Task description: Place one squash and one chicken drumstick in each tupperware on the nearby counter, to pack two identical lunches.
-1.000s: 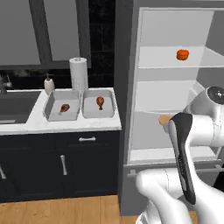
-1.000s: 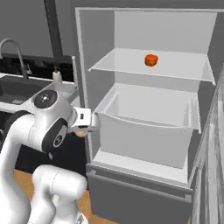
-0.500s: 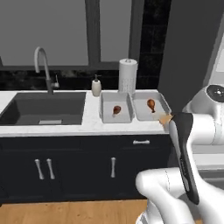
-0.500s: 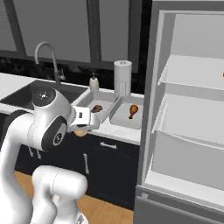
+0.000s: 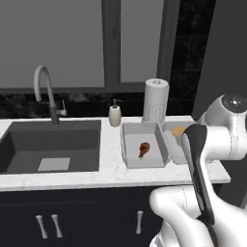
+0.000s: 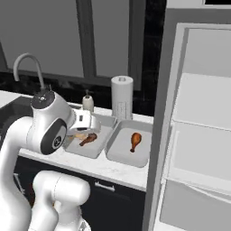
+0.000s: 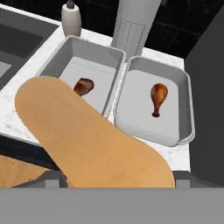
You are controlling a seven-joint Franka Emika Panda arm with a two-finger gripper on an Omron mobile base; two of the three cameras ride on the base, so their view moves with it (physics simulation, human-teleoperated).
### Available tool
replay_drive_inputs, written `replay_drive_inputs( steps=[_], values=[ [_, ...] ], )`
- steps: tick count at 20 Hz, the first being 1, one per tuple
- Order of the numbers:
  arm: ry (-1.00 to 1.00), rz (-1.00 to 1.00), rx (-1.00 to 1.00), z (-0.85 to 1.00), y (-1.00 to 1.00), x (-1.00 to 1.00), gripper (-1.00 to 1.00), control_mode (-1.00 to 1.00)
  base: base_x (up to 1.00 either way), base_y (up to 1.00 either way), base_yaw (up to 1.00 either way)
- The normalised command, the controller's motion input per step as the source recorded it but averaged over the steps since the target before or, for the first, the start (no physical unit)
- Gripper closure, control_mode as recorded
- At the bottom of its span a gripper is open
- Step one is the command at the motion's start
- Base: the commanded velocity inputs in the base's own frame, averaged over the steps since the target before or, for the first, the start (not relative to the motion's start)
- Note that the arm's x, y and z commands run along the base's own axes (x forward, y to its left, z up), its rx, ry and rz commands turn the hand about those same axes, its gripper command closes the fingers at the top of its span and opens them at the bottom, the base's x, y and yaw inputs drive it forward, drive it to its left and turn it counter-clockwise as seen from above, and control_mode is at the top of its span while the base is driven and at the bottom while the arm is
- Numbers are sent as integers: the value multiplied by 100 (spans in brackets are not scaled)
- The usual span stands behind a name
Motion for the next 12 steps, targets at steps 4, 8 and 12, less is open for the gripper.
replay_drive_inputs(
  steps=[4, 8, 12],
  values=[
    [6, -3, 0, -13, -26, 50, 100, -100, 42, -45, -8],
    [20, -8, 1, -81, -56, 100, 100, -100, 0, 0, 0],
    [15, -2, 0, -94, 4, 100, 100, -100, 0, 0, 0]
  ],
)
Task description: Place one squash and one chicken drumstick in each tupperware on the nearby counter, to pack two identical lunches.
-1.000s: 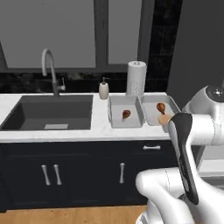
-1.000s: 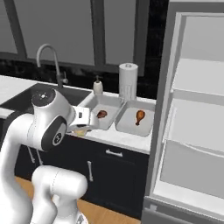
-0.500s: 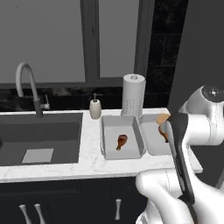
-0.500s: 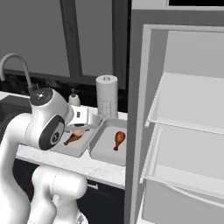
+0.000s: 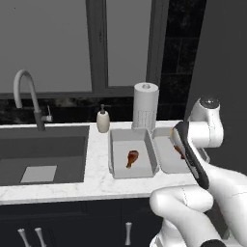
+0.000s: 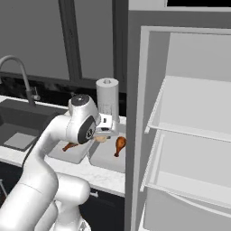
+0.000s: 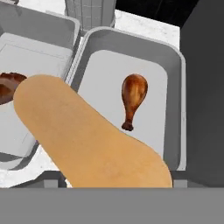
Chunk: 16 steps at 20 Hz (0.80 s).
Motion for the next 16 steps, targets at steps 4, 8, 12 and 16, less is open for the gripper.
replay_drive_inputs(
  steps=[4, 8, 12, 16],
  values=[
    [4, 0, 3, -79, 4, 100, 100, -100, 0, 0, 0],
    [0, 0, 11, -63, 0, 100, 100, -100, 0, 0, 0],
    [0, 0, 2, -73, 0, 100, -100, -100, 0, 0, 0],
    [3, 0, 0, -16, 0, 27, -100, -100, 0, 0, 0]
  ],
)
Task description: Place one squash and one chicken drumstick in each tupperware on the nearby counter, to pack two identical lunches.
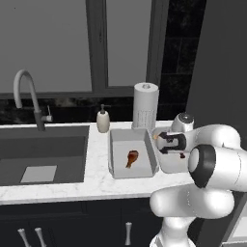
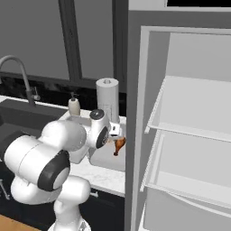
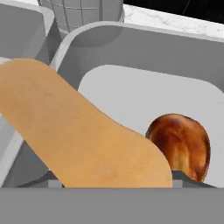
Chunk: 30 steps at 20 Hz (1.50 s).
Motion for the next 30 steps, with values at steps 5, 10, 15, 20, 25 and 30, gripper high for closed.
replay_drive_inputs(
  steps=[5, 10, 15, 20, 25, 30],
  values=[
    [16, -18, 5, 81, -9, -22, -100, -100, 0, 0, 0],
    [11, -23, 3, 100, -4, -68, -100, -100, 0, 0, 0],
    [2, -21, 1, 88, 0, -99, -100, -100, 0, 0, 0],
    [-5, -7, 0, 21, 23, -100, -100, -100, 0, 0, 0],
    [-6, 0, 0, 0, 29, -40, -100, 100, -60, 27, 0],
    [0, 0, 0, 0, 0, 0, -100, 100, -100, -27, -2]
  ],
)
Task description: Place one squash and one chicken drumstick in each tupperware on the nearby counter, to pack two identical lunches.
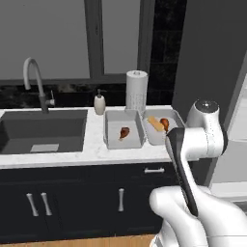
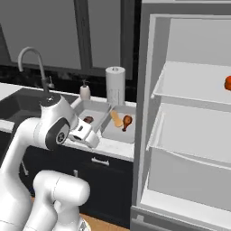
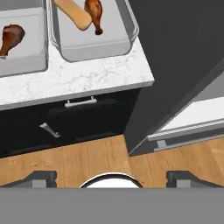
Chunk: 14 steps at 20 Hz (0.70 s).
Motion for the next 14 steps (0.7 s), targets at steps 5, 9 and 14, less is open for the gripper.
replay_drive_inputs(
  steps=[5, 9, 14],
  values=[
    [0, 0, 0, 0, 0, 0, -100, 100, -47, -100, -7],
    [0, 0, 0, 0, 0, 0, -100, 100, 0, -100, -1],
    [0, 0, 0, 0, 0, 0, -100, 100, 8, -98, 0]
  ],
)
